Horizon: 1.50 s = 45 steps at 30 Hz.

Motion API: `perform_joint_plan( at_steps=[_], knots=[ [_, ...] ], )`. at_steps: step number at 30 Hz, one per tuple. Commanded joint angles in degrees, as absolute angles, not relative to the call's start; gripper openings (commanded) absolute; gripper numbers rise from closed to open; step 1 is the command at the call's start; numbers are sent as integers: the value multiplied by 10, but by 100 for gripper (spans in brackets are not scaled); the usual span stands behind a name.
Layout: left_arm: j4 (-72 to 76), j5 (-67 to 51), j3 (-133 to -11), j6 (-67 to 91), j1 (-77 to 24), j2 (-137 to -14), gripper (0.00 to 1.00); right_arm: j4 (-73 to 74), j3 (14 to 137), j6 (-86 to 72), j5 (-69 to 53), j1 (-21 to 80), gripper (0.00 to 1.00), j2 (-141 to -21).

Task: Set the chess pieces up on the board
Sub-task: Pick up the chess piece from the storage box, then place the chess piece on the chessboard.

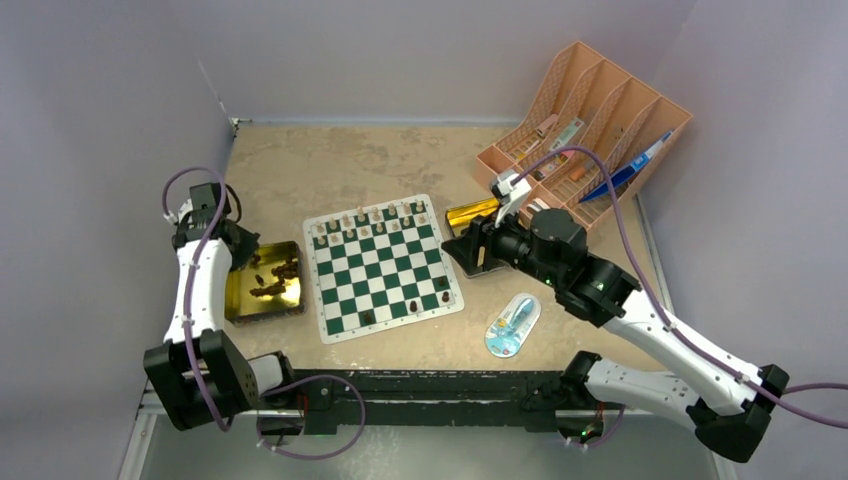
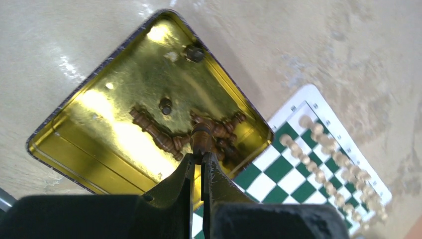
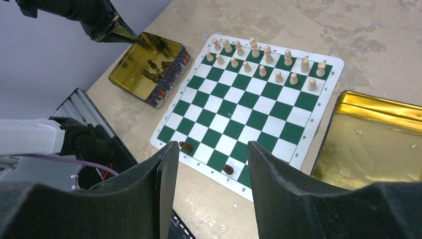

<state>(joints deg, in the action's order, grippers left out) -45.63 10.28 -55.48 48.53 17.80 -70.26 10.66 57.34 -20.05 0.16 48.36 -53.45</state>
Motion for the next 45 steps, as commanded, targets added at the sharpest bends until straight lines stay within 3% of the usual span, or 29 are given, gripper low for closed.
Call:
perform_joint_plan(
  at_steps=[1, 3, 6, 9, 16, 31, 45],
  knots=[
    [-418, 16, -568, 401, 164, -667, 0, 67, 559, -199, -15, 483, 57, -498],
    [-388, -36, -563, 368, 147, -654, 0, 67, 554, -199, -16, 483, 61, -486],
    [-367, -39, -555, 348, 102, -638, 0, 72, 551, -199, -13, 482, 83, -471],
    [-380, -12, -569, 336, 50, -646, 0, 82, 546, -204, -8, 483, 98, -458],
    [-382, -68, -583, 293, -42, -656, 0, 100, 525, -219, 16, 483, 99, -423],
    [-413, 21, -609, 310, -315, -684, 0, 134, 502, -238, 38, 482, 99, -344],
    [-392, 39, -715, 270, -514, -816, 0, 163, 525, -264, 90, 483, 99, -328]
  ],
)
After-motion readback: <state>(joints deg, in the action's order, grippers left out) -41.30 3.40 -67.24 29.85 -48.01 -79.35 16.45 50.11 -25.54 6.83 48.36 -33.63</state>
